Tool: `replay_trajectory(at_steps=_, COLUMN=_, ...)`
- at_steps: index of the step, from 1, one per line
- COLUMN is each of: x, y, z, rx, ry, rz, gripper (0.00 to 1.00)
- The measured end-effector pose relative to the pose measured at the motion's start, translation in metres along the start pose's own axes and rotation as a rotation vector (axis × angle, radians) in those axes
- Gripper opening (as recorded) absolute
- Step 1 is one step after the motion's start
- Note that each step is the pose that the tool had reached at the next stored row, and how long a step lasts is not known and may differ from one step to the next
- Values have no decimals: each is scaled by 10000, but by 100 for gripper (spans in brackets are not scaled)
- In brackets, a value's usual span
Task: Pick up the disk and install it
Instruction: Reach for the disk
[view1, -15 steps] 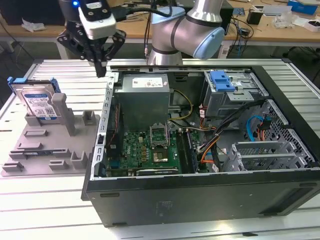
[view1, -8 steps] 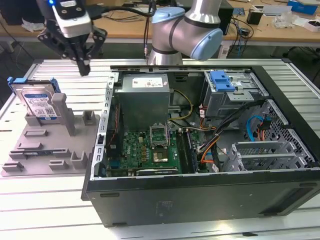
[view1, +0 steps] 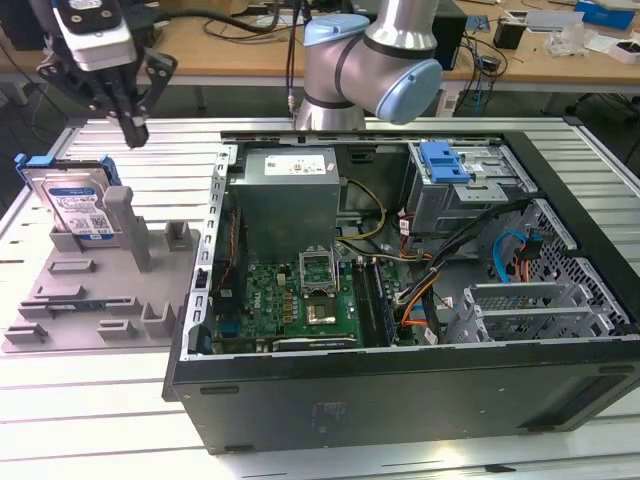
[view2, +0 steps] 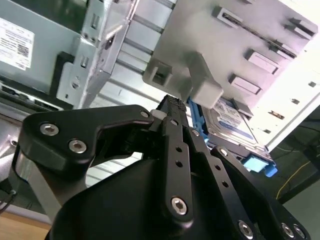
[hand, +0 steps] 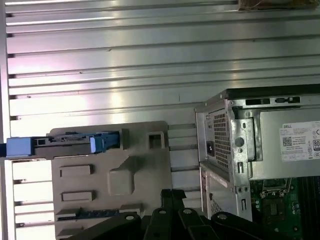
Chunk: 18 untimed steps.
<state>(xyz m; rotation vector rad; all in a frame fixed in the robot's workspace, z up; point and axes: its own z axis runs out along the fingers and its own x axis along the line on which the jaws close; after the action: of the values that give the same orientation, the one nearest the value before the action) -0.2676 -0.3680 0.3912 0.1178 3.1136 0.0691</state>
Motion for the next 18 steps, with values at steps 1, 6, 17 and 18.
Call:
replay_trajectory(at_steps=1, x=58, y=9, z=0, rx=0, ry=0, rz=-3, gripper=11)
replay_trajectory(at_steps=6, x=320, y=52, z=-2, rx=0, ry=0, rz=-2, gripper=11)
replay_trajectory(at_steps=17, x=793, y=164, z=-2, rx=0, ry=0, rz=-3, gripper=11)
replay_trajectory(at_steps=18, x=837, y=182, z=-1, rx=-1, ry=0, rz=-3, gripper=11)
